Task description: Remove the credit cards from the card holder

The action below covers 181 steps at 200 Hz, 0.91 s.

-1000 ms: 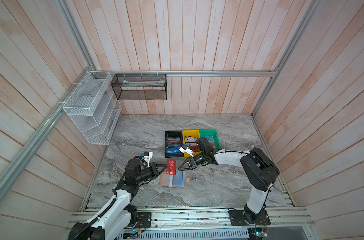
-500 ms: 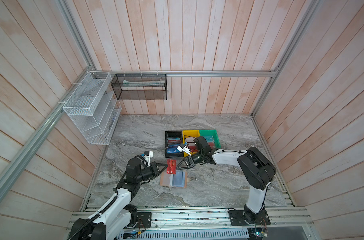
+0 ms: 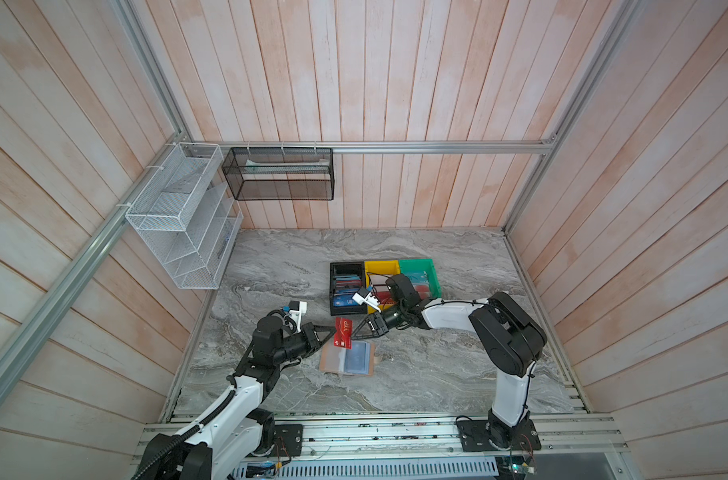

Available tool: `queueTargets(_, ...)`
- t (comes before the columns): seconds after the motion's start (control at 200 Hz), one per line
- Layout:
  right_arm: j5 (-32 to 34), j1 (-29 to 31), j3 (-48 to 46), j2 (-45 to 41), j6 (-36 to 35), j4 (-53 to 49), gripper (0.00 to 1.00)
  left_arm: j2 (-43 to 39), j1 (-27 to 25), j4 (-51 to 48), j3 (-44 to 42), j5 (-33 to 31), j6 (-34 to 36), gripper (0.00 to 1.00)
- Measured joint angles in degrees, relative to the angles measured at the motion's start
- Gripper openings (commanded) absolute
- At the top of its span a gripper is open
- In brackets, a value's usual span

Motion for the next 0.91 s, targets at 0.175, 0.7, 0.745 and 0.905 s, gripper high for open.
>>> queueTargets(0.175,-0.35,0.22,0.22,0.09,-0.04,0.9,0.2,-0.02,-0.7,-0.48,0.0,0.24,0.02,0.0)
queueTargets(0.7,-1.7,0.02,0.42,0.09,2.01,4.09,0.06,-0.11,-0.72,-0.66,0.0,0.09,0.02,0.0)
queueTargets(0.745,-2.16,0.02,0.39,0.09,2.49,4.94,0.03,-0.11,-0.72,-0.66,0.0,-0.02,0.02,0.0)
queueTargets(0.905,-2.62,-0.02,0.13,0.09,3.82,6.23,0.0,-0.11,-0.68,-0.66,0.0,-0.02,0.04,0.06)
